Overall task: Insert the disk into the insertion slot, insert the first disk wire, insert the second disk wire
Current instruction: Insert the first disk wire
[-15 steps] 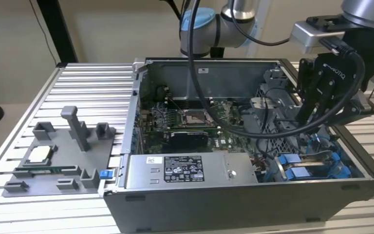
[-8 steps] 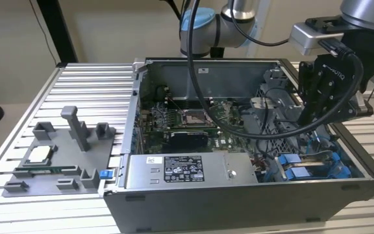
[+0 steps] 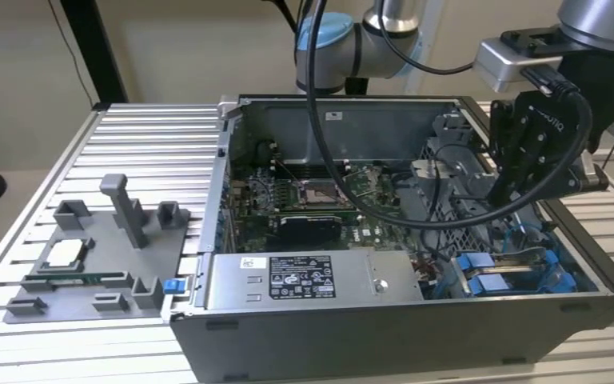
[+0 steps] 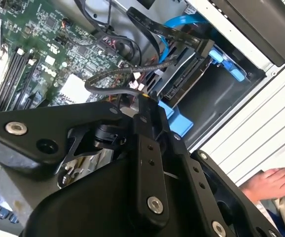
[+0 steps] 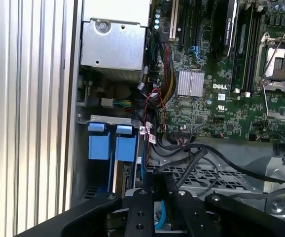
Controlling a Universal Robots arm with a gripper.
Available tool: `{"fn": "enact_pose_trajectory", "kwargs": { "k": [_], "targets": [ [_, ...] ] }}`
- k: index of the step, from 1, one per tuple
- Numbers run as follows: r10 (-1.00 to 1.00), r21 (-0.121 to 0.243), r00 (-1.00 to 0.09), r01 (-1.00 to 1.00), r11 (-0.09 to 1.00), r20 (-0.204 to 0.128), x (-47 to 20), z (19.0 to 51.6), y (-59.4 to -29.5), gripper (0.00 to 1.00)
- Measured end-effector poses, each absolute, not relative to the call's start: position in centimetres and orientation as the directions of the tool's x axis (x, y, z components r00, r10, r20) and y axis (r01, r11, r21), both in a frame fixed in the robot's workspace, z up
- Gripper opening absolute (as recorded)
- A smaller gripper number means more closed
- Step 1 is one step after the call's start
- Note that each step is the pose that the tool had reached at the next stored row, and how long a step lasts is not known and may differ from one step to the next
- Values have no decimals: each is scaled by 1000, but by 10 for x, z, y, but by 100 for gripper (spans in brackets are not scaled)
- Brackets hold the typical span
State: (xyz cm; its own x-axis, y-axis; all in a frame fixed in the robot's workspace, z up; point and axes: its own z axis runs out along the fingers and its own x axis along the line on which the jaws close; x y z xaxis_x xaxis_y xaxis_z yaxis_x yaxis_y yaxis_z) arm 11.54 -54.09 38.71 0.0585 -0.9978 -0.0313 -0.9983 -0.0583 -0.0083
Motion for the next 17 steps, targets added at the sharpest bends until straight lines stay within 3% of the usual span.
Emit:
{"fn": "enact_pose_trajectory", "kwargs": {
  "k": [6,7,17],
  "targets": [
    [-998,-9,59,-998,-58,-33,115,387,-541,0],
    [-998,-9,59,-998,-58,-34,115,387,-541,100],
    [-997,-17,59,-998,-58,-55,115,384,-541,100]
  ]
}}
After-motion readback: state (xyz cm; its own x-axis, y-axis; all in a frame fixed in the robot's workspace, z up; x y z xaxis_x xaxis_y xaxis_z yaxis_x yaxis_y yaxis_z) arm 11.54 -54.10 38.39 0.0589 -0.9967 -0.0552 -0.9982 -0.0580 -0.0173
